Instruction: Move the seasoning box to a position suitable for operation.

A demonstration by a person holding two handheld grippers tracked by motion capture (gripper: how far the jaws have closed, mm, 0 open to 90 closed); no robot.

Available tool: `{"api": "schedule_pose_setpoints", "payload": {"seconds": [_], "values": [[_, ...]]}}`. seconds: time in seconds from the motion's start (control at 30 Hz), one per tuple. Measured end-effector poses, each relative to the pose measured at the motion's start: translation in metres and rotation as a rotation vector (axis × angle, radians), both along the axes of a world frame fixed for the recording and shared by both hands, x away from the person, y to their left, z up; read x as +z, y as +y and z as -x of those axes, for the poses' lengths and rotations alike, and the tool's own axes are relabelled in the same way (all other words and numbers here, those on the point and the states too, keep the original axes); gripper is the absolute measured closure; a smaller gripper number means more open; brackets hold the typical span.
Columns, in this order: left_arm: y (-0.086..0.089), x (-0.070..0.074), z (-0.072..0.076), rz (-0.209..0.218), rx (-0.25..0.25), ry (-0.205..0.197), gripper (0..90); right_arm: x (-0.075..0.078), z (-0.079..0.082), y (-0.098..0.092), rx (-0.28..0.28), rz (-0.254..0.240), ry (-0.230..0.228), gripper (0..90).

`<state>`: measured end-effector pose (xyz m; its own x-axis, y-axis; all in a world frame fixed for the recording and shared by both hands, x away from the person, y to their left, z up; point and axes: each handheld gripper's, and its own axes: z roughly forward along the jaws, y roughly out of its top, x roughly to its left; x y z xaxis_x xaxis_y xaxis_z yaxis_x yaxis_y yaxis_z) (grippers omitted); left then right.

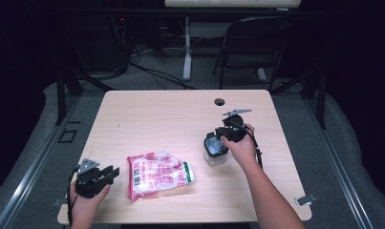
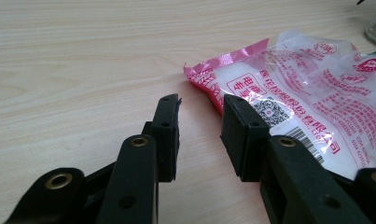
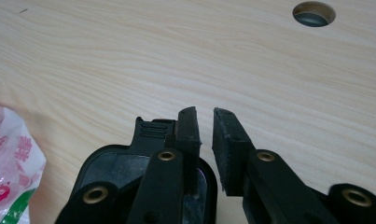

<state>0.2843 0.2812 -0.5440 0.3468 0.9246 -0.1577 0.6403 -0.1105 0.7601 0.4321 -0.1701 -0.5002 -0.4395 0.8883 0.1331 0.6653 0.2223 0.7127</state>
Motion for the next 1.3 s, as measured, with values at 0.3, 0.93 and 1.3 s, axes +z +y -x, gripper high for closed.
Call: {"api": "schedule_pose_setpoints", "payload": {"seconds": [0.3, 0.93, 1.3], "values": [[-0.005, 0.001, 0.000, -0.005, -0.010, -0.006, 66.5, 0.003, 0.012, -0.005, 0.020, 0.021, 0.029, 81.4], [-0.008, 0.002, 0.000, -0.007, -0.021, -0.014, 66.5, -0.001, 0.103, -0.027, 0.092, -0.033, 0.014, 81.3], [-0.010, 0.001, 0.000, -0.003, -0.024, -0.013, 66.5, -0.025, 0.141, -0.042, 0.138, -0.066, -0.014, 72.7]]}}
